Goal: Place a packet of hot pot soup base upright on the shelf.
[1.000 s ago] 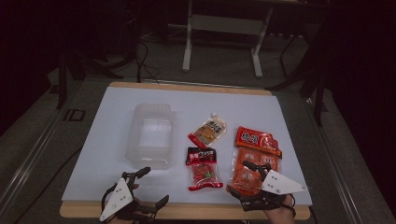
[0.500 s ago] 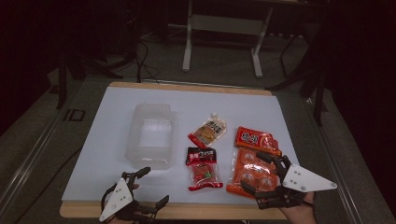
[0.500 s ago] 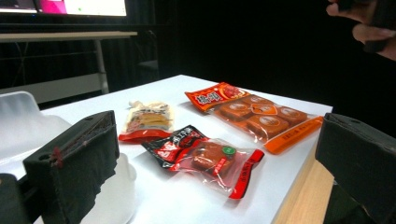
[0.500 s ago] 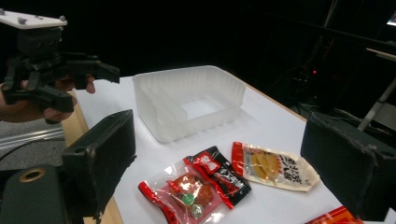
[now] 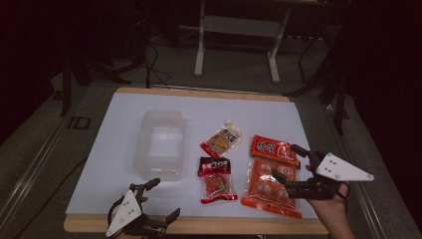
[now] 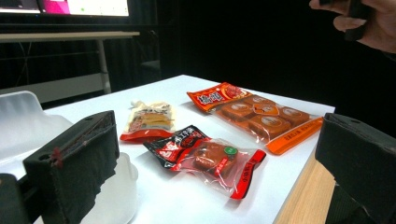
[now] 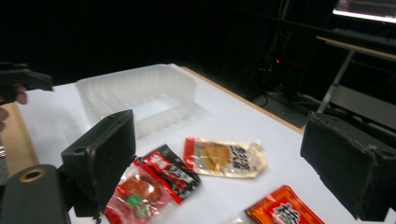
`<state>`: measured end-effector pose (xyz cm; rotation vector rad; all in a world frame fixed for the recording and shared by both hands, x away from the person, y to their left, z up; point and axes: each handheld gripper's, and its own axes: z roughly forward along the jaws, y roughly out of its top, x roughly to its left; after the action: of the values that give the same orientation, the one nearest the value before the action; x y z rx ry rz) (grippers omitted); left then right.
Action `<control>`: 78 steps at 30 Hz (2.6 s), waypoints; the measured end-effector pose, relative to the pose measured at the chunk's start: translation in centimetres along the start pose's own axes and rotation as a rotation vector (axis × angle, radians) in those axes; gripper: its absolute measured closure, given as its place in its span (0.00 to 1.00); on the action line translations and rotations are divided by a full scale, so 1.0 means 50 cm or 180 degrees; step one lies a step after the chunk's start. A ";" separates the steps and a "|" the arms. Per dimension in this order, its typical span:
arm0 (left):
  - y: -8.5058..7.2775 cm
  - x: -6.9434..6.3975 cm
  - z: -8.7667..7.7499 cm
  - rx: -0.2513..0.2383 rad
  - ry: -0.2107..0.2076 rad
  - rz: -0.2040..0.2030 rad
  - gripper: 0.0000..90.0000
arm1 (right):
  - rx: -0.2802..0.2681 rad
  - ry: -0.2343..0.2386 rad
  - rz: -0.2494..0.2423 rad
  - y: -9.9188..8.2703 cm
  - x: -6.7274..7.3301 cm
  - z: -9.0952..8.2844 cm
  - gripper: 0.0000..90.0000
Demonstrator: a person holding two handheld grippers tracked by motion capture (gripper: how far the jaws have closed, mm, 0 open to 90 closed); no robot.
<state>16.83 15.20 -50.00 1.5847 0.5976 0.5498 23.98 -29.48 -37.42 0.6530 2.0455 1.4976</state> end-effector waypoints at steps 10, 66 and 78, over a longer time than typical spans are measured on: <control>-0.001 0.000 0.003 0.0052 -0.0031 -0.0023 0.00 | 0.0229 -0.0233 0.0075 -0.024 -0.068 0.019 0.12; -0.015 -0.001 0.017 0.0222 -0.0106 -0.0008 0.00 | 0.1596 -0.0760 0.1043 -0.341 -0.312 0.155 0.12; -0.016 -0.005 0.022 0.0266 -0.0136 0.0019 0.00 | 0.1594 -0.0786 0.1090 -0.338 -0.292 0.158 0.29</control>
<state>17.33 14.29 -50.90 1.6733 0.5903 0.4997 38.80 -37.99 -53.83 1.3693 2.1945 0.9920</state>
